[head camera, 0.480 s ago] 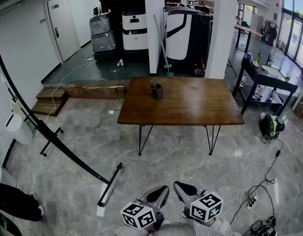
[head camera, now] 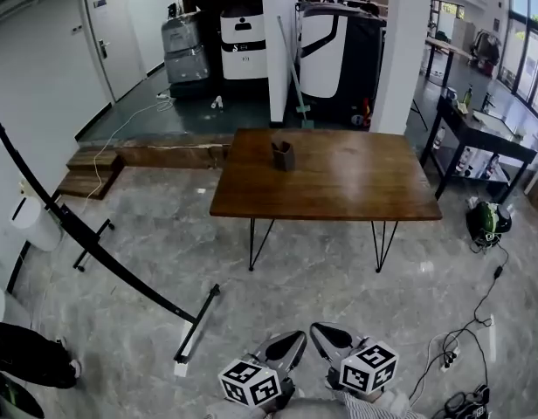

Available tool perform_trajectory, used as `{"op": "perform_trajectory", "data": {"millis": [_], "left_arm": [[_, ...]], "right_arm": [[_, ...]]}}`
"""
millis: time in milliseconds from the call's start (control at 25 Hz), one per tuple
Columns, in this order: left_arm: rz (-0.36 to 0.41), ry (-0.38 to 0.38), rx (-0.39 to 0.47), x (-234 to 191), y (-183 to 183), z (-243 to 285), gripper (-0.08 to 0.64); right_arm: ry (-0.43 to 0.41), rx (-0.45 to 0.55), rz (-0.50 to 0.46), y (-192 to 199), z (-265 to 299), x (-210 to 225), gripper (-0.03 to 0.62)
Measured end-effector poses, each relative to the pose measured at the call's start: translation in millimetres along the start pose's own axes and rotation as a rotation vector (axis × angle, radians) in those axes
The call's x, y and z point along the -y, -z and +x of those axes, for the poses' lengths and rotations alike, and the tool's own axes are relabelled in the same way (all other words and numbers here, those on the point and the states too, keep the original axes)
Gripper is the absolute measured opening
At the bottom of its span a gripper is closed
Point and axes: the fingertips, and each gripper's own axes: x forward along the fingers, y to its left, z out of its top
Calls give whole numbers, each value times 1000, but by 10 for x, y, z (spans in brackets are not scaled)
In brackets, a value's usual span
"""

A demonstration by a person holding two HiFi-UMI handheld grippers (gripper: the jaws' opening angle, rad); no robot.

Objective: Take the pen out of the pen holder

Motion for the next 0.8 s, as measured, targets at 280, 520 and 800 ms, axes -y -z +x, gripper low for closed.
{"op": "perform_trajectory", "data": {"millis": [280,520,800], "left_arm": [[15,-8,3,-465,-400,345,8],[44,0,2,-901,-944,732,8],[53,29,-2,-1481,-1624,1269,8]], "right_arm": [[2,3,-3,-320,508,307,0],[3,14,-11,-787,1099,612,0],[20,26,-33,-1337,1832,1029,0]]}}
